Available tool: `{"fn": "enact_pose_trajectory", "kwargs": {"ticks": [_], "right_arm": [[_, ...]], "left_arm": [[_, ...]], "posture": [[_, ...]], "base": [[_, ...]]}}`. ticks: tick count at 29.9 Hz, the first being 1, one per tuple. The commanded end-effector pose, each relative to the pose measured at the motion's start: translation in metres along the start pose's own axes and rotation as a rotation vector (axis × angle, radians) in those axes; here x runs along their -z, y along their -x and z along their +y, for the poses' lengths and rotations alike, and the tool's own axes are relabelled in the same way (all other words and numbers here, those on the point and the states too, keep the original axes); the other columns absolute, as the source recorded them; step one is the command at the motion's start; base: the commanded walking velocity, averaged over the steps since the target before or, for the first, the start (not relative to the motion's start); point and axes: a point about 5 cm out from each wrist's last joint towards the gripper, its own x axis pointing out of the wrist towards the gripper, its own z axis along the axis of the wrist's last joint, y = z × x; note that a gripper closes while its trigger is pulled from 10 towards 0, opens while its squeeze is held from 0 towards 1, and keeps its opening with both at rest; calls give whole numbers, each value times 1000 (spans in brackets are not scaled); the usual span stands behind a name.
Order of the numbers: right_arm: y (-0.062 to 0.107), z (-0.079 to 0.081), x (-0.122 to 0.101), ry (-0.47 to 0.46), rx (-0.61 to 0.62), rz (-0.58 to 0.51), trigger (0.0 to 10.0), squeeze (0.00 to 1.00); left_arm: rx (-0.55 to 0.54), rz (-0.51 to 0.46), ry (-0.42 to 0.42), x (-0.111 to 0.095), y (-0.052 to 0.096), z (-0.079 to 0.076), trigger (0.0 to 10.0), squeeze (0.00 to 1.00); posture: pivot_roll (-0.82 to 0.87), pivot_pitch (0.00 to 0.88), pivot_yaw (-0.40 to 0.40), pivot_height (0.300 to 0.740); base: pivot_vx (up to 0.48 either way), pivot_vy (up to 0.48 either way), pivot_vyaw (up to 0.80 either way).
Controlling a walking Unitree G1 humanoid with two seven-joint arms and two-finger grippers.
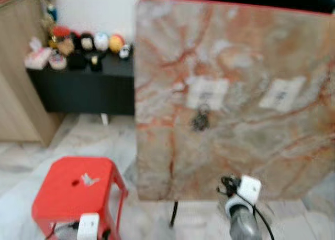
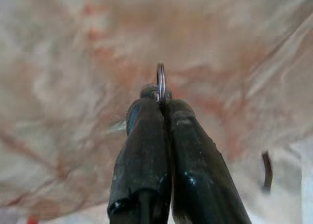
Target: Hang keys on a hook
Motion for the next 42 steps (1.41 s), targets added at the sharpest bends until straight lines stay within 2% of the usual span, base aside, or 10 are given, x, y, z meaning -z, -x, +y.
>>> {"fn": "enact_pose_trajectory", "kwargs": {"ticks": [1, 2, 3, 5, 9, 14, 17, 23, 34, 42], "right_arm": [[-2, -1, -8, 2, 11, -44, 10000, 0], [-3, -1, -12, 1, 12, -60, 10000, 0], [-6, 0, -20, 58, 8, -97, 10000, 0], [-7, 2, -27, 91, 4, -130, 10000, 0], [-17, 5, -62, 147, 32, -264, 10000, 0], [-28, 11, -93, 236, 60, -350, 10000, 0], [-30, 12, -99, 260, 71, -368, 10000, 0], [-38, -1, -134, 312, 273, -463, 10000, 0], [-35, -21, -154, 378, 515, -523, 10000, 0], [-39, -22, -153, 465, 537, -487, 10000, 0]], "left_arm": [[17, 30, 20, 8, 2, -7, 10000, 0], [17, 29, 22, 8, 2, -7, 10000, 0], [16, 30, 25, 9, 2, -8, 10000, 0], [17, 31, 27, 9, 3, -8, 10000, 0], [15, 38, 33, 12, 4, -8, 10000, 0], [1, 38, 38, 13, 4, -4, 10000, 0], [-2, 39, 38, 13, 5, -3, 10000, 0], [-2, 37, 38, 10, 3, -4, 10000, 0], [2, 33, 30, 8, 2, -4, 10000, 0], [0, 38, 35, 10, 3, -4, 10000, 0]], "posture": [[57, 0, -100, 740], [57, 0, -100, 740], [57, 0, -100, 740], [55, 0, -100, 740], [55, 0, -101, 740], [57, 0, -101, 740], [57, 0, -101, 740], [62, 0, -92, 740], [64, 0, -88, 740], [67, 0, -89, 740]], "base": [[0, 0, 0], [0, 0, 0], [0, 0, 0], [0, 0, 0], [0, 0, 0], [0, 0, 0], [0, 0, 0], [0, 0, 0], [0, 0, 0], [0, 0, 0]]}}
